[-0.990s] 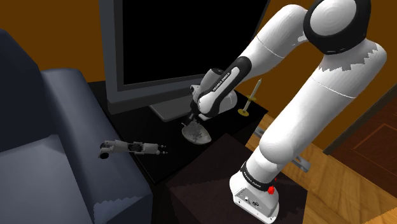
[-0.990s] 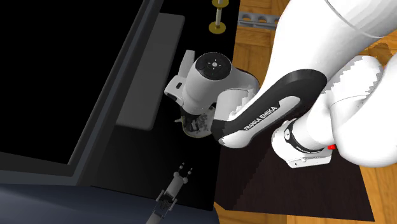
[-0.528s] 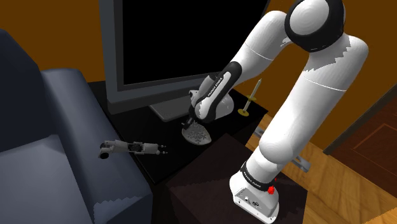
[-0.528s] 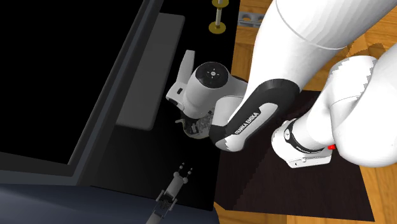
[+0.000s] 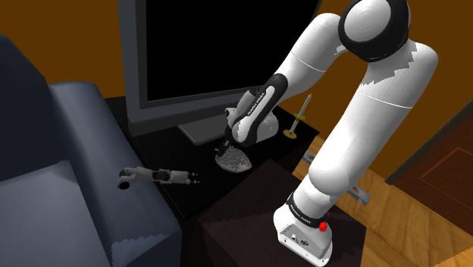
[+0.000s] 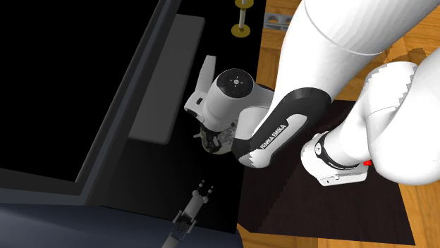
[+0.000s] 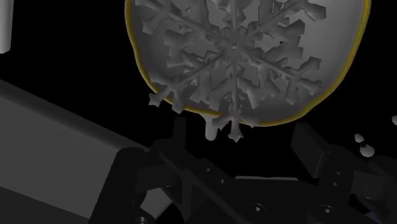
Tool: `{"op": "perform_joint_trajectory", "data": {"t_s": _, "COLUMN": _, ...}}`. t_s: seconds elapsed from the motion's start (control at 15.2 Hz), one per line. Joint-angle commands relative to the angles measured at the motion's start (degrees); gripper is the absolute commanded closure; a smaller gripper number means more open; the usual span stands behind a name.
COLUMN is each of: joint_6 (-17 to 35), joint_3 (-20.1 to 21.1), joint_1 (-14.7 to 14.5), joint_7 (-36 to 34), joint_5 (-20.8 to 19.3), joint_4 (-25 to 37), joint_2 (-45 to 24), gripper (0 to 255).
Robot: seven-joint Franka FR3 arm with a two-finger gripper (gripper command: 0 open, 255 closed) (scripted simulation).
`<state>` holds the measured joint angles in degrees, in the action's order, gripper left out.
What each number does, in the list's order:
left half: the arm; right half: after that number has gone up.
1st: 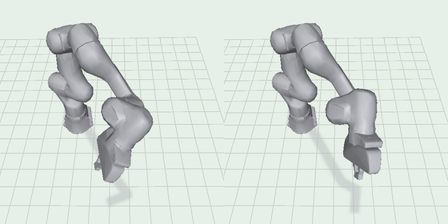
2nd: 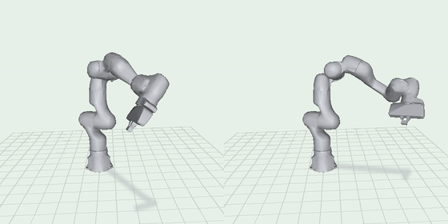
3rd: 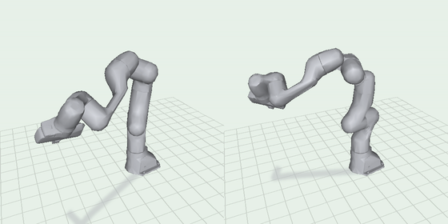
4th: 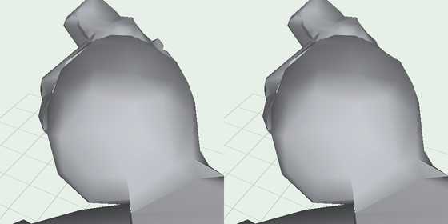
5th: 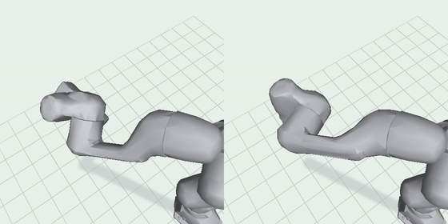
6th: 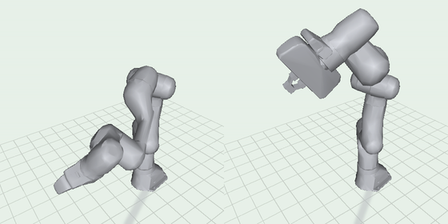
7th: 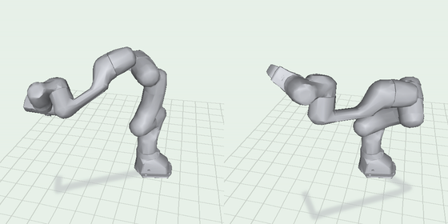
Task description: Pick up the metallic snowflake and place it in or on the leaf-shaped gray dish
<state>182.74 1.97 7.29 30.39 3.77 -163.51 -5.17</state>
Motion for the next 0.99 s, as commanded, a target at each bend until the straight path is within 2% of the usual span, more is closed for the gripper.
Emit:
{"op": "perform_joint_trajectory", "data": {"t_s": 0.0, "joint_6": 0.0, "joint_3": 0.0, "joint_1": 0.0, "joint_7": 0.0, "joint_5": 0.0, "joint_4": 0.0, "joint_2": 0.0, "gripper": 0}}
{"op": "perform_joint_trajectory", "data": {"t_s": 0.13, "joint_6": 0.0, "joint_3": -0.1, "joint_1": -0.1, "joint_7": 0.0, "joint_5": 0.0, "joint_4": 0.0, "joint_2": 0.0, "gripper": 0}}
{"op": "perform_joint_trajectory", "data": {"t_s": 0.4, "joint_6": -9.8, "joint_3": -2.6, "joint_1": -1.8, "joint_7": -2.3, "joint_5": -3.0, "joint_4": -3.1, "joint_2": 12.8, "gripper": 0}}
{"op": "perform_joint_trajectory", "data": {"t_s": 0.92, "joint_6": -9.7, "joint_3": -2.7, "joint_1": -1.9, "joint_7": -2.4, "joint_5": -3.1, "joint_4": -3.1, "joint_2": 12.8, "gripper": 0}}
